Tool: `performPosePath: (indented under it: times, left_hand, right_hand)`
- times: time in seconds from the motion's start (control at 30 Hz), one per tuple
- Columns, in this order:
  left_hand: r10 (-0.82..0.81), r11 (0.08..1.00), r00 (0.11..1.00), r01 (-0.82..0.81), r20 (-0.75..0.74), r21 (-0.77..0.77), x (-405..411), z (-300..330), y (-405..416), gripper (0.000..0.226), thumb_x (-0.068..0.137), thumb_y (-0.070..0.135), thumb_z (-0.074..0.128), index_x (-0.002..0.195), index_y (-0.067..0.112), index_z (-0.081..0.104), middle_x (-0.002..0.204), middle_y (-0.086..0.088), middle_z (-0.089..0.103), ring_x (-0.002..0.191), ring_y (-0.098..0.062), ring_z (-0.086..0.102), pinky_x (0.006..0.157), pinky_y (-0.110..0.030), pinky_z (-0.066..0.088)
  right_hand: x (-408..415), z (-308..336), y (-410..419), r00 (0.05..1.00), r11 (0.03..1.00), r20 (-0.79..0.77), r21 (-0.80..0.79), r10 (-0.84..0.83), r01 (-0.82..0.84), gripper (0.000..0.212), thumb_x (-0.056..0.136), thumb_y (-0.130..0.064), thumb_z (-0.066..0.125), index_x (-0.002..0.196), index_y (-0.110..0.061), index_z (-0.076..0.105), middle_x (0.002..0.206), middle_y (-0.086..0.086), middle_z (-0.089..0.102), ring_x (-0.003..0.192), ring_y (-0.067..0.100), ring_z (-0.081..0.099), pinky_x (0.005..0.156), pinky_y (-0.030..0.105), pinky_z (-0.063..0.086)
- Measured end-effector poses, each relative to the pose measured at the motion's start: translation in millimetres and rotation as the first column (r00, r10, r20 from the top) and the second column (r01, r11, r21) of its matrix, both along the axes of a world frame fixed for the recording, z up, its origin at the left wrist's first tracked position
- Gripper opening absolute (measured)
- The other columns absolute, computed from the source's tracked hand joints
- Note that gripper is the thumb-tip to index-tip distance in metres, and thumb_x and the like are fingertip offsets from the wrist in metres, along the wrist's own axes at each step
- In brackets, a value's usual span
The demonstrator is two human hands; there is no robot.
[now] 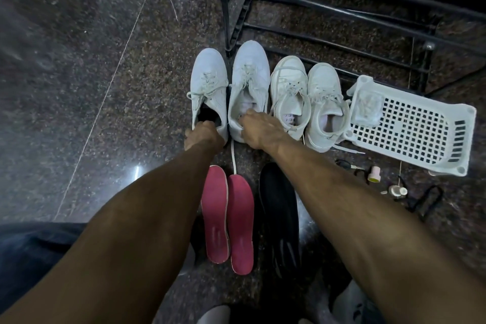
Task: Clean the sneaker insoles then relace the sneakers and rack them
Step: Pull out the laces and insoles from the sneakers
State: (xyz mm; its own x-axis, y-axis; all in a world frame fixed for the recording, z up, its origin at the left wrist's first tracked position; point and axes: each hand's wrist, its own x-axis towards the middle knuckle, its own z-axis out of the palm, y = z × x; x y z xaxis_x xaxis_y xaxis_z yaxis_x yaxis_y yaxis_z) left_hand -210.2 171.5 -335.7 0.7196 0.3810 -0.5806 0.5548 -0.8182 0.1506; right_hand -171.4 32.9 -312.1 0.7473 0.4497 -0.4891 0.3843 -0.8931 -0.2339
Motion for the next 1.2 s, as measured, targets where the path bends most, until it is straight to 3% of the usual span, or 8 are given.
performPosePath:
  times: [0.3,0.47,0.57,0.67,0.73,0.87,1.0,1.2]
  left_hand:
    - [0.083,0.996,0.992,-0.085,0.094,0.02,-2,16,-8,0.042,0.092,0.017,0.046,0.133,0.015,0.052,0.137,-0.012,0.05,0.128,-0.036,0.043,0.099,-0.045,0.044]
    - [0.11,0.99,0.965,-0.128,0.24,0.06,1,51,-8,0.038,0.093,0.019,0.045,0.129,0.023,0.056,0.131,-0.012,0.056,0.125,-0.034,0.045,0.098,-0.043,0.041]
    - [0.063,0.987,0.937,-0.11,0.343,0.121,-8,71,-13,0.035,0.089,0.017,0.047,0.119,0.025,0.063,0.122,-0.009,0.062,0.123,-0.032,0.043,0.104,-0.044,0.032]
    - [-0.012,0.976,0.896,-0.085,0.444,0.199,-31,91,-27,0.032,0.085,0.018,0.052,0.114,0.026,0.065,0.116,-0.005,0.063,0.119,-0.028,0.042,0.104,-0.044,0.027]
    - [-0.082,0.97,0.864,-0.044,0.496,0.237,-53,101,-39,0.029,0.082,0.02,0.056,0.109,0.024,0.066,0.113,-0.003,0.064,0.113,-0.027,0.045,0.097,-0.042,0.03]
    - [-0.198,0.964,0.733,0.025,0.651,0.265,-93,109,-64,0.024,0.077,0.027,0.05,0.086,0.022,0.071,0.089,0.002,0.067,0.091,-0.028,0.054,0.078,-0.039,0.036]
    - [-0.388,0.916,0.564,0.151,0.729,0.371,-116,110,-79,0.032,0.071,0.027,0.04,0.079,0.025,0.071,0.076,0.008,0.061,0.08,-0.021,0.052,0.071,-0.034,0.029]
    - [-0.476,0.866,0.402,0.368,0.782,0.338,-122,99,-78,0.017,0.076,0.037,0.064,0.087,0.025,0.069,0.086,0.008,0.058,0.081,-0.018,0.049,0.067,-0.034,0.041]
  right_hand:
    - [-11,1,-7,0.993,0.99,0.054,0.095,-0.107,0.101,0.029,0.094,-0.024,0.056,0.12,-0.011,0.06,0.126,0.012,0.053,0.108,0.033,0.059,0.082,0.039,0.046]
    - [-19,18,-27,0.981,0.953,-0.091,0.239,-0.169,0.186,0.036,0.096,-0.041,0.047,0.125,-0.023,0.058,0.133,0.003,0.049,0.116,0.027,0.053,0.087,0.036,0.042]
    - [-28,34,-36,0.924,0.843,-0.224,0.386,-0.309,0.375,0.024,0.093,-0.033,0.054,0.111,-0.022,0.066,0.118,0.002,0.064,0.107,0.023,0.06,0.09,0.038,0.048]
    - [-37,58,-36,0.833,0.649,-0.372,0.524,-0.409,0.552,0.019,0.092,-0.029,0.055,0.078,-0.023,0.065,0.082,0.0,0.067,0.074,0.021,0.061,0.064,0.033,0.045]
    - [-42,78,-32,0.803,0.586,-0.414,0.549,-0.429,0.596,0.022,0.093,-0.031,0.054,0.077,-0.02,0.064,0.083,0.003,0.069,0.072,0.022,0.063,0.057,0.028,0.041]
    - [-48,107,-26,0.796,0.621,-0.404,0.499,-0.45,0.605,0.037,0.088,-0.045,0.059,0.083,-0.009,0.068,0.082,0.011,0.071,0.065,0.023,0.064,0.058,0.033,0.048]
    - [-54,122,-31,0.869,0.807,-0.165,0.324,-0.466,0.494,0.041,0.072,-0.056,0.068,0.08,-0.016,0.063,0.079,0.006,0.067,0.071,0.026,0.064,0.061,0.031,0.049]
    - [-73,115,-60,0.855,0.84,0.046,0.218,-0.517,0.496,0.019,0.084,-0.024,0.057,0.09,-0.008,0.066,0.09,0.011,0.067,0.082,0.032,0.065,0.065,0.03,0.048]
